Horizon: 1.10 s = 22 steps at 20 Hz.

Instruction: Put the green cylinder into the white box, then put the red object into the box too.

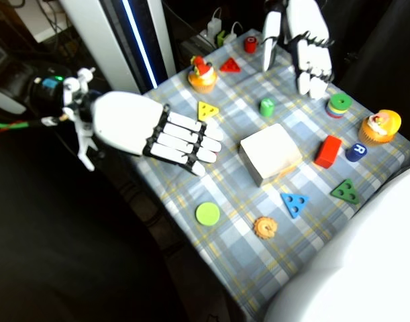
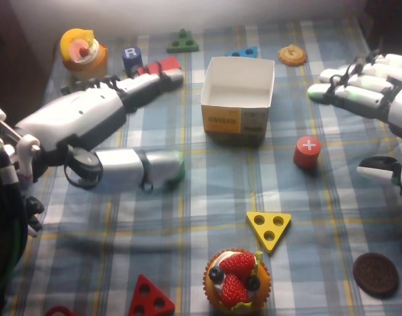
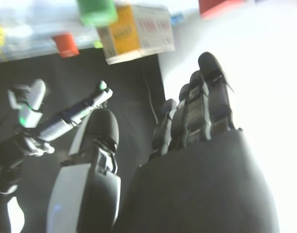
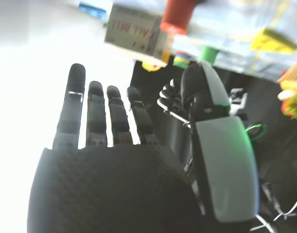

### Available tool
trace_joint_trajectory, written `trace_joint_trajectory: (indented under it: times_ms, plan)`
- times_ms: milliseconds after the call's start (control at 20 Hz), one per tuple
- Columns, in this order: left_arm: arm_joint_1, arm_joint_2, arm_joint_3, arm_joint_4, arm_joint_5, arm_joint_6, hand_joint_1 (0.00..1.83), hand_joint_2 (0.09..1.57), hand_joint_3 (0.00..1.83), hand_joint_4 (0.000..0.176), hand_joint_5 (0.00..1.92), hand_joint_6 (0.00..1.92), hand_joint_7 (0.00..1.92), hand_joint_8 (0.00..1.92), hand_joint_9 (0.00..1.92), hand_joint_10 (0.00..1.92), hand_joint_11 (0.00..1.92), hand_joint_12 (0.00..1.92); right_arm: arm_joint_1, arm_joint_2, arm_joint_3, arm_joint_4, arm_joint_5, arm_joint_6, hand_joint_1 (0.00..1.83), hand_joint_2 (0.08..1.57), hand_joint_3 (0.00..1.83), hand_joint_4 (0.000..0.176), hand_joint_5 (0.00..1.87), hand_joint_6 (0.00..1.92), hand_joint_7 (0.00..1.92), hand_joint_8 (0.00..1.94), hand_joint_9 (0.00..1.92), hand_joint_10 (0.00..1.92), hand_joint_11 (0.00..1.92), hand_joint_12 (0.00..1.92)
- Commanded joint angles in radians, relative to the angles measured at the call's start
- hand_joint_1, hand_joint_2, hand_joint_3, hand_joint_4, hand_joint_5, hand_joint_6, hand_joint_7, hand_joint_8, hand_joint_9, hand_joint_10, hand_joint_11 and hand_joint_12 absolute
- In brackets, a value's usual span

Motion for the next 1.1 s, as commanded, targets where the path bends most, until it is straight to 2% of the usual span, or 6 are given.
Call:
trace_joint_trajectory:
  times_ms: [0,400,550,750,950,1050]
  plan:
    - [-0.014,-0.008,0.008,0.012,-0.081,-0.003,0.67,1.13,0.0,0.093,0.17,0.02,0.25,0.01,0.07,0.43,0.0,1.22,0.014,-0.001,0.002,0.003,0.11,-0.002,0.76,1.26,0.02,0.0,0.03,0.19,0.14,0.06,0.0,0.6,0.0,1.27]
    - [-0.024,-0.067,0.068,-0.011,0.011,0.0,1.03,1.09,0.0,0.123,0.44,0.14,0.46,0.09,0.0,1.09,0.0,1.55,0.014,-0.007,0.001,0.003,0.106,-0.002,0.74,1.28,0.0,0.0,0.04,0.19,0.17,0.02,0.0,0.6,0.0,1.33]
    - [-0.024,-0.078,0.081,-0.023,0.023,0.0,1.12,1.06,0.0,0.169,0.36,0.54,0.49,0.15,0.11,0.77,0.0,1.14,0.013,-0.008,0.001,0.003,0.105,-0.002,0.73,1.29,0.0,0.0,0.03,0.18,0.15,0.0,0.0,0.53,0.0,1.31]
    - [-0.024,-0.096,0.102,-0.034,0.044,0.001,1.15,1.05,0.0,0.17,0.54,0.39,0.61,0.01,0.41,0.13,0.0,0.9,0.013,-0.009,0.002,0.003,0.104,-0.002,0.68,1.31,0.0,0.0,0.04,0.16,0.14,0.0,0.0,0.51,0.0,1.36]
    - [-0.032,-0.128,0.124,-0.075,0.069,0.062,1.17,1.07,0.0,0.099,0.6,0.36,0.71,0.01,0.52,0.15,0.0,1.34,0.013,-0.01,0.002,0.003,0.104,-0.002,0.69,1.31,0.0,0.0,0.05,0.15,0.15,0.0,0.0,0.51,0.0,1.34]
    - [-0.049,-0.158,0.127,-0.143,0.081,0.215,1.06,1.21,0.0,0.054,0.44,0.68,0.73,0.04,0.23,0.82,0.0,1.4,0.013,-0.01,0.002,0.003,0.104,-0.002,0.65,1.32,0.0,0.0,0.05,0.15,0.15,0.0,0.0,0.53,0.0,1.36]
